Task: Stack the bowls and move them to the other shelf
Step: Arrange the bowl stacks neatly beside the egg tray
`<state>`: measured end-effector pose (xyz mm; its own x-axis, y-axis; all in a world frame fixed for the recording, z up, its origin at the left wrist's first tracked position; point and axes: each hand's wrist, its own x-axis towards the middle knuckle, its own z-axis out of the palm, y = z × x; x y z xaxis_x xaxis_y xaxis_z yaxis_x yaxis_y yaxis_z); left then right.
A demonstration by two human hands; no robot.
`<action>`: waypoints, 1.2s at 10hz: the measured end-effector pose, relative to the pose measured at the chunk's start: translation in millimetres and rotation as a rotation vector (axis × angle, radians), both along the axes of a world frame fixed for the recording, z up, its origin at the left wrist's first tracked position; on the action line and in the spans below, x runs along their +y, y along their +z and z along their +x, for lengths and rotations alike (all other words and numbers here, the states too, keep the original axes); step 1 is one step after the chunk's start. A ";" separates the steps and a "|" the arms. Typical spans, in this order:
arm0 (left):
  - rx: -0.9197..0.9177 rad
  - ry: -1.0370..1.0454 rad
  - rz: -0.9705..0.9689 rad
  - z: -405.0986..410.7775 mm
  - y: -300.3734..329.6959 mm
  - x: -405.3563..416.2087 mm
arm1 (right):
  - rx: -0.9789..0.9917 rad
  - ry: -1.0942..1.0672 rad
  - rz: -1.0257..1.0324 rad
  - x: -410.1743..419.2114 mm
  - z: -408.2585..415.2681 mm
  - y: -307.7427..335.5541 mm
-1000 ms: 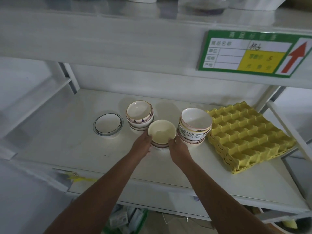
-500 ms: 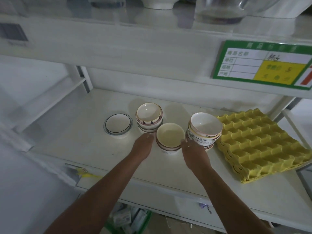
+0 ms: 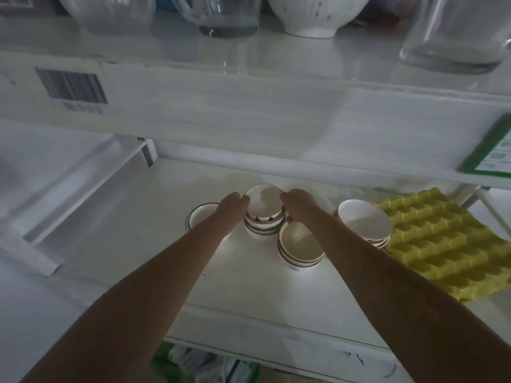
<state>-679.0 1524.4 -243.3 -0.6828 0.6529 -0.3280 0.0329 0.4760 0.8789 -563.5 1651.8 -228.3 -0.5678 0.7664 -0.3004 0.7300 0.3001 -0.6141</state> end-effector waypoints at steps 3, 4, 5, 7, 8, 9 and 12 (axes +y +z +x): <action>-0.364 0.122 0.092 -10.5 -9.2 21.8 | -0.151 -0.010 -0.012 12.2 -11.6 -14.8; -0.401 0.129 0.122 -12.5 -7.1 21.9 | -0.082 -0.032 0.008 10.9 -10.9 -18.6; -0.356 0.069 0.150 -19.5 -12.3 20.9 | -0.096 -0.053 -0.012 15.2 -11.4 -21.6; -0.143 -0.056 0.168 -25.2 -29.1 16.9 | 0.122 -0.103 -0.202 15.3 -3.5 -22.2; -0.137 -0.069 0.191 -25.5 -30.0 15.1 | 0.173 -0.080 -0.229 19.1 2.8 -28.9; -0.122 -0.110 0.219 -28.4 -33.0 11.8 | 0.180 -0.030 -0.199 19.8 6.7 -29.7; -0.060 -0.135 0.229 -30.7 -39.3 9.6 | 0.263 0.019 -0.154 18.7 9.1 -36.7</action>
<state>-709.7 1534.0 -282.6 -0.5683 0.7985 -0.1985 0.0271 0.2593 0.9654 -554.4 1670.5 -264.9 -0.6550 0.7120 -0.2530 0.5354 0.2011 -0.8203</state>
